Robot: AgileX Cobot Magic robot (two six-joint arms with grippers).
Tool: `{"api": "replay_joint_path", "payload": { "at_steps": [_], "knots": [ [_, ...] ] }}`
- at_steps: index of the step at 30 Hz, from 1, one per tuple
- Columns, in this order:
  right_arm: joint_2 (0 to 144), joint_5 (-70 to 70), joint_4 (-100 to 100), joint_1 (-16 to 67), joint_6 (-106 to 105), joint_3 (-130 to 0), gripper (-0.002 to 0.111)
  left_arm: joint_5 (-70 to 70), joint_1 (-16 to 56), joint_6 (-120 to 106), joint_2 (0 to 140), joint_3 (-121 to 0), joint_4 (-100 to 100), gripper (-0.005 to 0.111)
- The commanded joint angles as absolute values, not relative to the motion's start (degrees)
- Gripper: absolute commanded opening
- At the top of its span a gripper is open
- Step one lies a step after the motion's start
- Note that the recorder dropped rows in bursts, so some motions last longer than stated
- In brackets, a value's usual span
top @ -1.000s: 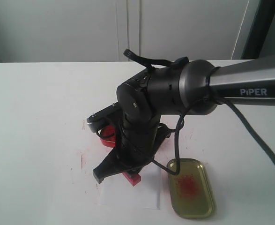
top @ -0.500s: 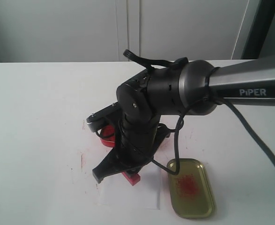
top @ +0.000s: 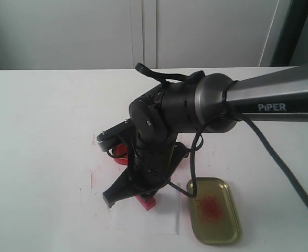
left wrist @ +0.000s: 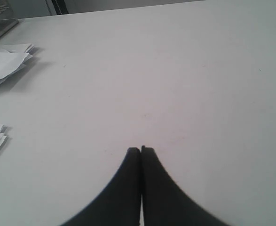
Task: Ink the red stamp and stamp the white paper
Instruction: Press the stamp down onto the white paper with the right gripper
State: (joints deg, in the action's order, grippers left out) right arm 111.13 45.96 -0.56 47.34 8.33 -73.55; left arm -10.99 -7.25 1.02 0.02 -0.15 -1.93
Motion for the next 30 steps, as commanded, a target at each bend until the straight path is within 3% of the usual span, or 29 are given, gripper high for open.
{"api": "replay_joint_path", "payload": {
  "at_steps": [1, 30],
  "knots": [
    [111.12, 45.49, -0.6, 47.46, 7.67, -73.23, 0.0, -10.82, -7.24, 1.25, 0.0, 0.0, -1.77, 0.0],
    [121.34, 44.66, -0.37, 47.46, 7.67, -71.19, 0.0, -10.82, -7.24, 1.25, 0.0, 0.0, -1.77, 0.0]
  ]
}}
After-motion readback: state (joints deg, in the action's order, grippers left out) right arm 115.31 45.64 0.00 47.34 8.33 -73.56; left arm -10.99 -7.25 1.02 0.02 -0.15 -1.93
